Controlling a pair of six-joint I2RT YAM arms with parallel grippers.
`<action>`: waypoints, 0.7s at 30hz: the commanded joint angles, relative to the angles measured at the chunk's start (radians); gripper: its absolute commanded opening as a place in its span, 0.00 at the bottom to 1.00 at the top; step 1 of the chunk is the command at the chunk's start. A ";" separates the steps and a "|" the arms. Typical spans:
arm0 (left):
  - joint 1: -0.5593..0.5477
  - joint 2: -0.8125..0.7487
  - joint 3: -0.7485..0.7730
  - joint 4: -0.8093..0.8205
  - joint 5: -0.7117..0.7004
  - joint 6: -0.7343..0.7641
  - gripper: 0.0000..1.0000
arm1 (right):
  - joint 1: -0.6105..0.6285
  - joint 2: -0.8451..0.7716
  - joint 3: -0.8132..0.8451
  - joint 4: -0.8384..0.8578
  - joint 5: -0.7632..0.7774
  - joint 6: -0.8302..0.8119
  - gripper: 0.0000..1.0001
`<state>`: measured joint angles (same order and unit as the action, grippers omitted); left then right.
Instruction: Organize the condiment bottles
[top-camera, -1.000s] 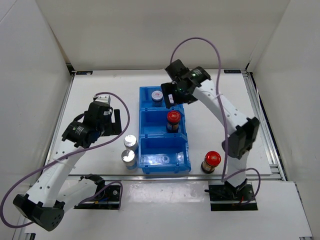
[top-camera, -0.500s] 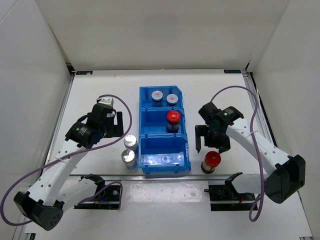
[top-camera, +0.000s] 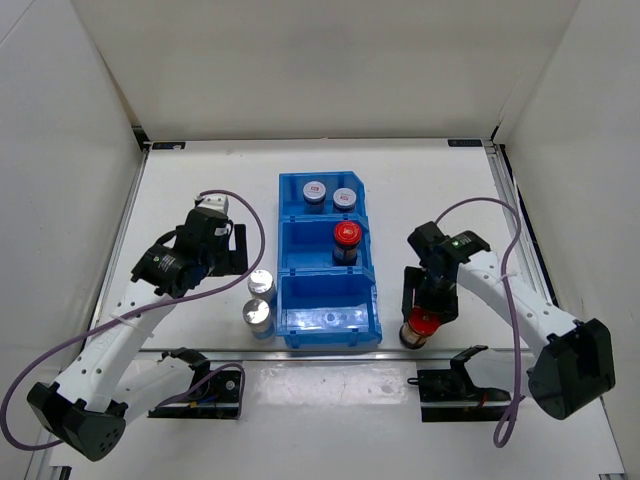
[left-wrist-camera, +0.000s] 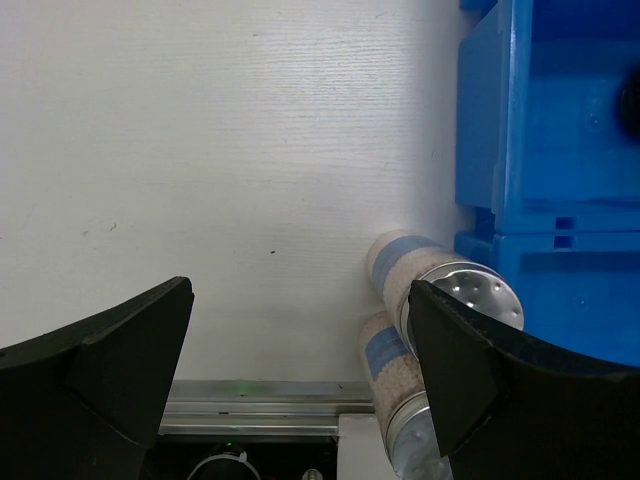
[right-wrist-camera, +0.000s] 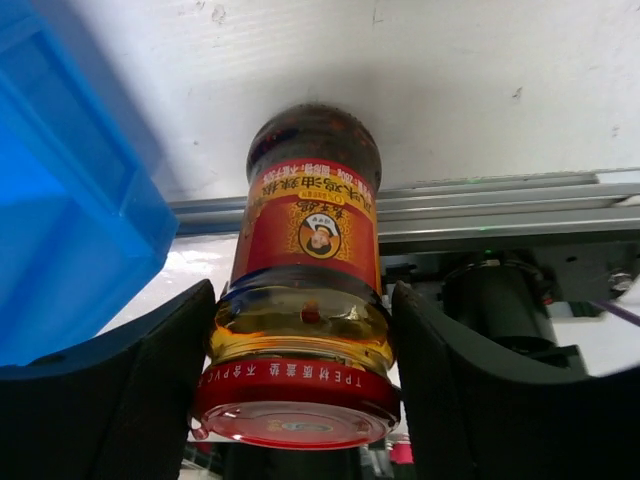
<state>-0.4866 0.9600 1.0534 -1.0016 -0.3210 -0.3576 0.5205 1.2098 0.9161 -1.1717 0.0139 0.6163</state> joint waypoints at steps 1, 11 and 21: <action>-0.003 -0.017 0.002 0.008 -0.032 0.003 1.00 | -0.002 -0.050 -0.023 0.007 -0.049 0.054 0.55; -0.003 -0.017 0.011 -0.023 -0.053 -0.055 1.00 | -0.002 -0.050 0.436 -0.167 0.113 -0.007 0.00; -0.003 -0.040 -0.009 -0.014 -0.062 -0.076 1.00 | 0.229 0.428 1.165 -0.109 0.106 -0.226 0.00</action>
<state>-0.4866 0.9390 1.0534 -1.0187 -0.3546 -0.4179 0.6685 1.5085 1.9266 -1.3136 0.1474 0.4808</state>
